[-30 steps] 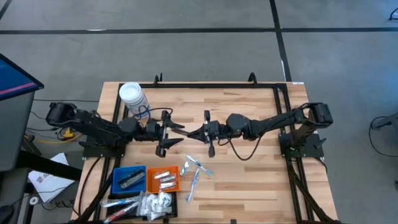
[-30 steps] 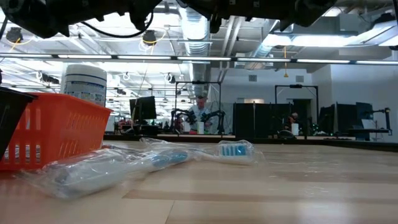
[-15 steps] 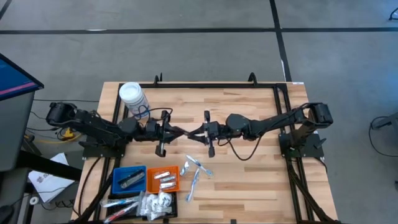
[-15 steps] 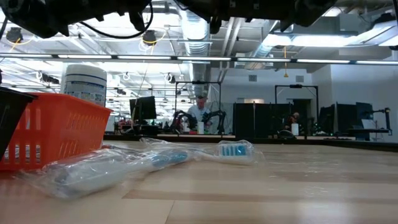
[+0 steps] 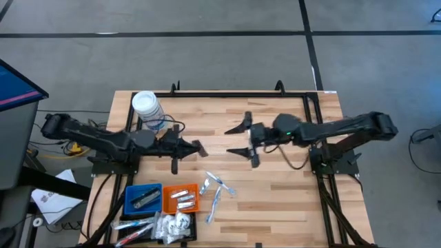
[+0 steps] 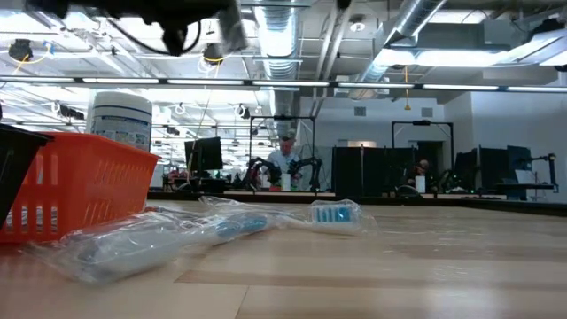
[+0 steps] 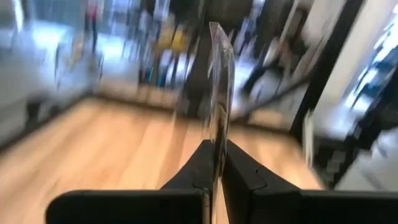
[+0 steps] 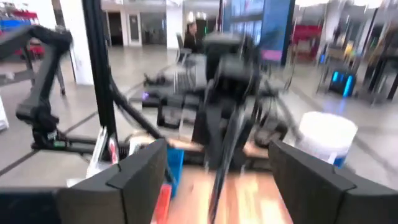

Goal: Pick & Place Travel size toiletries
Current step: Put the black comb into the blue basket

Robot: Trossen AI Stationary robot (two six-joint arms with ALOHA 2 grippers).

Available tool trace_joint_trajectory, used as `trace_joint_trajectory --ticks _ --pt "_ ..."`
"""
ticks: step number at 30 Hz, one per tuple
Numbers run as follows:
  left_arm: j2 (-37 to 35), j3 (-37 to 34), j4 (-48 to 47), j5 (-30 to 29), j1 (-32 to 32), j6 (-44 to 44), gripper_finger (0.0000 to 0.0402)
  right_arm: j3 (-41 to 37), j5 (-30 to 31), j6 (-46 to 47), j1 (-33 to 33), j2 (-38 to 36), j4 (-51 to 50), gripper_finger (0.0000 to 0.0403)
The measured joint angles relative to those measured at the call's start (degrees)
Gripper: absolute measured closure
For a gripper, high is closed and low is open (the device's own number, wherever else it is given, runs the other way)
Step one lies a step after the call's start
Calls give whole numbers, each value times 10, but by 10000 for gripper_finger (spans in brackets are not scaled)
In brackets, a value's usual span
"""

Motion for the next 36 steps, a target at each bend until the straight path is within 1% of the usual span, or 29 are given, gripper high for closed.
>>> trace_joint_trajectory --ticks 4,6,8,10,13,16,19,23,27,31,36 --pt "-19 107 -304 -54 -44 -78 399 0 0 -50 0 -59 -5 118" --pt "-15 160 -438 -51 -64 -148 399 0 0 -60 0 -84 -9 118" --pt "-1 204 -550 -21 -76 -235 399 1 0 -60 0 -102 -6 118" --pt "13 231 -643 25 -89 -321 398 1 0 -60 -4 -114 -17 118" --pt "32 256 -718 101 -120 -424 398 1 0 -60 -10 -120 -47 118" --pt "51 265 -775 166 -153 -501 398 0 0 -60 -17 -117 -58 117" --pt "65 265 -802 204 -186 -555 398 0 0 -60 -23 -109 -58 117" --pt "89 266 -802 209 -236 -586 398 1 0 -59 -27 -101 -54 117" --pt "120 257 -808 199 -271 -601 398 0 0 -64 -26 -96 -55 117" --pt "141 228 -808 200 -287 -601 397 -1 0 -73 -26 -92 -52 117" --pt "144 180 -806 210 -293 -601 397 0 0 -73 -26 -93 -50 117"
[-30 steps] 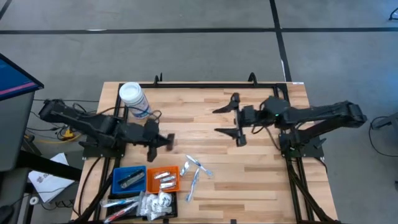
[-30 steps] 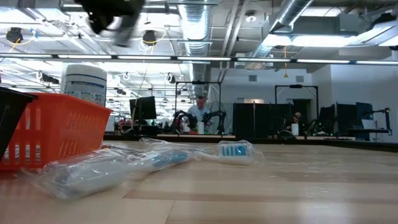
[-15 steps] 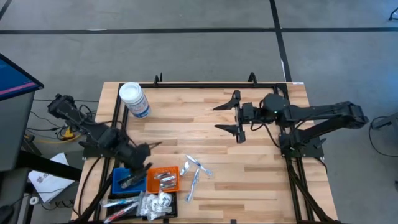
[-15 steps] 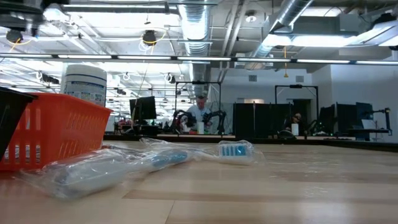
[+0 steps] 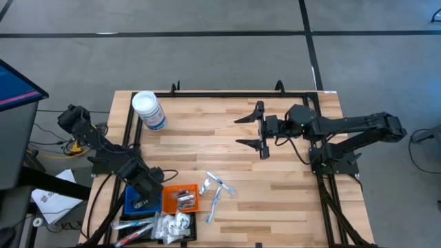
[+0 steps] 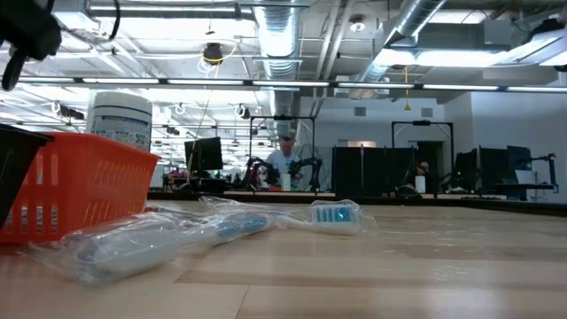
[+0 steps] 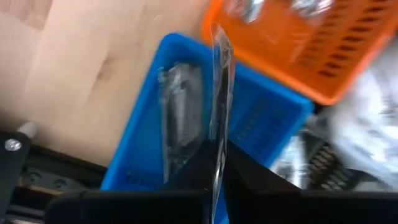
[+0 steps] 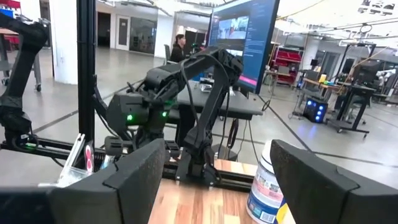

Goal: Pick & Place Travel size toiletries
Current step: Put the black comb into the blue basket, then put the top blue toothbrush into the left black basket

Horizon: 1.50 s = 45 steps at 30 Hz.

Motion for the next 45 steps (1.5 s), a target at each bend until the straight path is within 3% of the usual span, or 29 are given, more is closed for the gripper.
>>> trace_joint_trajectory --ticks 13,27,34,37,45 --pt "-3 -87 54 75 0 16 392 0 0 0 0 0 0 117" --pt "-21 -96 62 116 3 -18 269 0 0 0 0 0 -15 117" --pt "-90 -96 61 115 3 -86 250 0 0 0 0 0 -71 117" --pt "-130 -96 62 86 3 -109 257 0 0 5 0 2 -84 117" --pt "-212 -96 89 -74 3 -79 270 -1 0 84 0 50 -131 117"
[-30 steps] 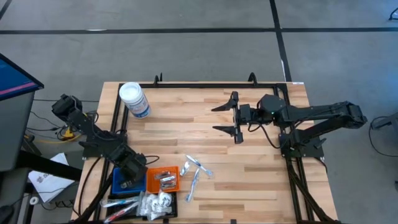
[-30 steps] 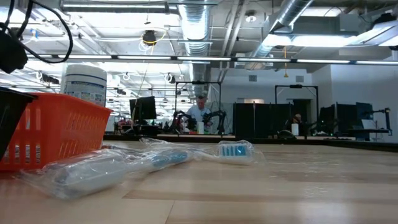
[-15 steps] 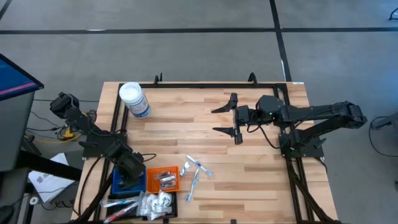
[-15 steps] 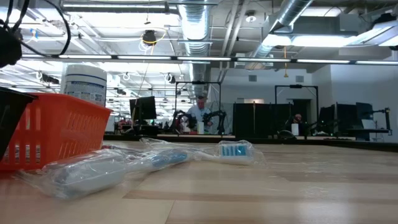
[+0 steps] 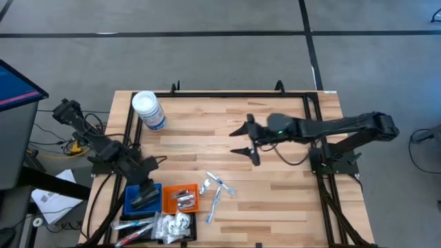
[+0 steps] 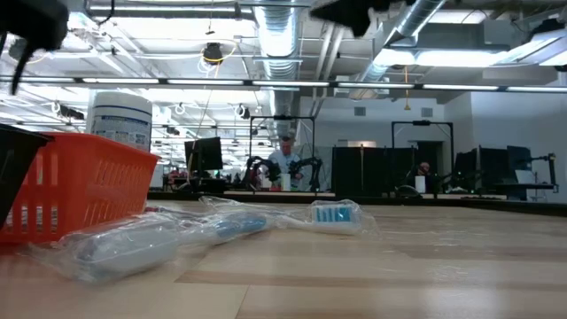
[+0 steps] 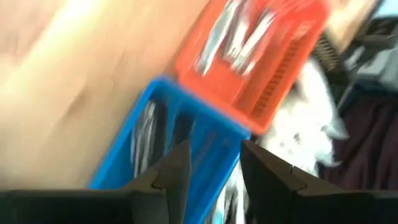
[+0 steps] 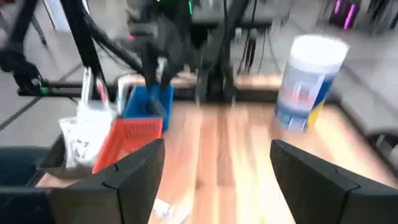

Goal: Pick & Place Travel size toiletries
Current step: Put the top blue toothbrush into the left black basket

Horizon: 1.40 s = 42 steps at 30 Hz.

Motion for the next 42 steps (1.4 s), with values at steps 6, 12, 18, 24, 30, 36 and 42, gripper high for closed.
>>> trace_joint_trajectory --ticks 6,12,18,24,30,36,42 --pt "-11 0 60 -104 0 93 269 1 0 55 0 82 -16 117" --pt "-2 0 119 -163 -2 163 269 1 0 82 -4 141 -21 117" --pt "17 -1 130 -175 -2 192 271 1 0 100 -16 209 3 117" --pt "32 -30 166 -177 -3 198 272 17 0 148 -1 274 -6 117" --pt "39 -48 198 -174 -3 197 274 87 37 136 74 323 -66 117" --pt "50 -48 225 -175 -5 203 275 157 169 162 125 362 -150 117" --pt "61 -48 247 -177 -9 218 277 202 173 210 142 418 -176 117"
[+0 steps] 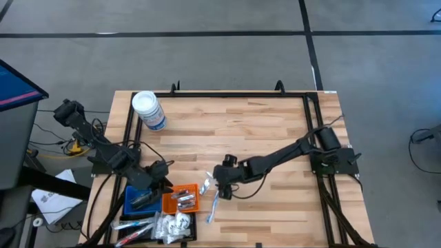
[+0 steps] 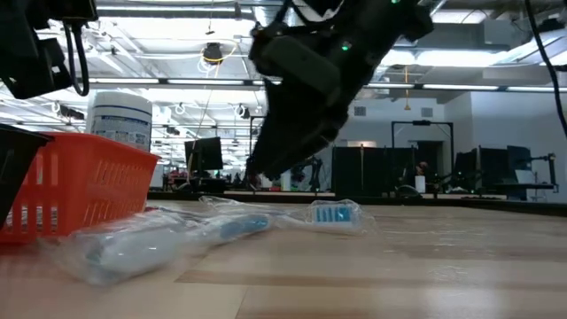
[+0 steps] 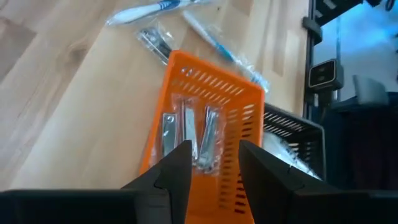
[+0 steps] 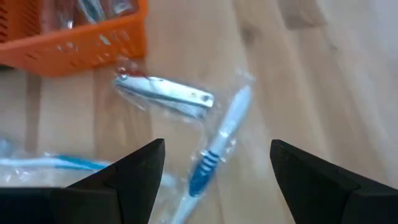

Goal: Pick & Place Travel size toiletries
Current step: Put the top blue toothbrush into the left black basket

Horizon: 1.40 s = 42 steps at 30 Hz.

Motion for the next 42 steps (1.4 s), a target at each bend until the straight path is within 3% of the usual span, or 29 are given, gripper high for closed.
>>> trace_joint_trajectory --ticks 22,42 --pt "37 0 79 -9 -21 34 277 -16 -20 82 16 11 -20 117" --pt "37 0 96 -28 -21 59 277 -16 8 96 25 11 -29 117"
